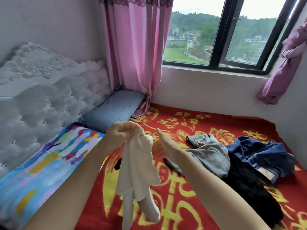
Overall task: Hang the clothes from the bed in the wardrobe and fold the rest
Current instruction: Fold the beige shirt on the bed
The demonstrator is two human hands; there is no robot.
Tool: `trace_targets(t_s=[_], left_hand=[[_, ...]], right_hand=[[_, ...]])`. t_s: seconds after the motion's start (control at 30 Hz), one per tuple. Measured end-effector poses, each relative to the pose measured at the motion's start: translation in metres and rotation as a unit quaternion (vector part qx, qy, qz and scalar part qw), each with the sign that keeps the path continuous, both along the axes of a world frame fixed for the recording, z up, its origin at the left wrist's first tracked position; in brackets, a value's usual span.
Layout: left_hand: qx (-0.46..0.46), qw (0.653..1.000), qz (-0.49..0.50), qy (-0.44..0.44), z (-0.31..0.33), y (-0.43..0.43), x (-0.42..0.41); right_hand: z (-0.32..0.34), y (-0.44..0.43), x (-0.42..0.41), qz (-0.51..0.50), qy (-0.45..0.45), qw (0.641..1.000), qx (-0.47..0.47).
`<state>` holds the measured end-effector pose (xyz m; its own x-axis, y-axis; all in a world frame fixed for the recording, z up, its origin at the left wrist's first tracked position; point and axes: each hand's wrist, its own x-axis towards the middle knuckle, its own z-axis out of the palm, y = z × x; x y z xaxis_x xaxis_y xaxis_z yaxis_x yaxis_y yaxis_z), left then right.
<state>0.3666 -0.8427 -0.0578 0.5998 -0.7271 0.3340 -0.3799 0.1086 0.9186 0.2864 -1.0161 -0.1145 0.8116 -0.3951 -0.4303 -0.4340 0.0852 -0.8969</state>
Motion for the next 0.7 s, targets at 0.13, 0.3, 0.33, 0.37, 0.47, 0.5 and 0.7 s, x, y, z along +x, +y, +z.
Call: trace_targets(t_s=[0.13,0.3,0.33,0.37,0.47,0.5,0.7], left_hand=[[0.048,0.999,-0.006,-0.011,-0.029,0.014,-0.013],[0.039,0.999,0.032,0.005,-0.065,0.029,-0.030],[0.036,0.998,0.051,0.014,-0.070,0.031,-0.031],[0.037,0.997,0.067,0.023,-0.076,0.032,-0.032],[0.058,0.993,0.088,0.058,-0.095,0.031,-0.041],[0.061,0.991,0.079,0.087,-0.101,0.030,-0.045],[0.081,0.970,0.200,0.115,-0.126,0.027,-0.027]], right_hand=[[0.002,0.022,0.027,0.120,0.091,0.987,0.048],[0.004,0.032,0.033,0.220,0.149,0.963,-0.039],[0.003,0.033,0.035,0.219,0.149,0.963,-0.046],[0.002,0.033,0.036,0.206,0.136,0.968,-0.047],[0.007,0.028,0.040,0.159,0.048,0.985,-0.048],[0.012,0.025,0.039,0.149,0.022,0.988,-0.044],[0.058,-0.010,0.017,0.193,-0.086,0.977,-0.035]])
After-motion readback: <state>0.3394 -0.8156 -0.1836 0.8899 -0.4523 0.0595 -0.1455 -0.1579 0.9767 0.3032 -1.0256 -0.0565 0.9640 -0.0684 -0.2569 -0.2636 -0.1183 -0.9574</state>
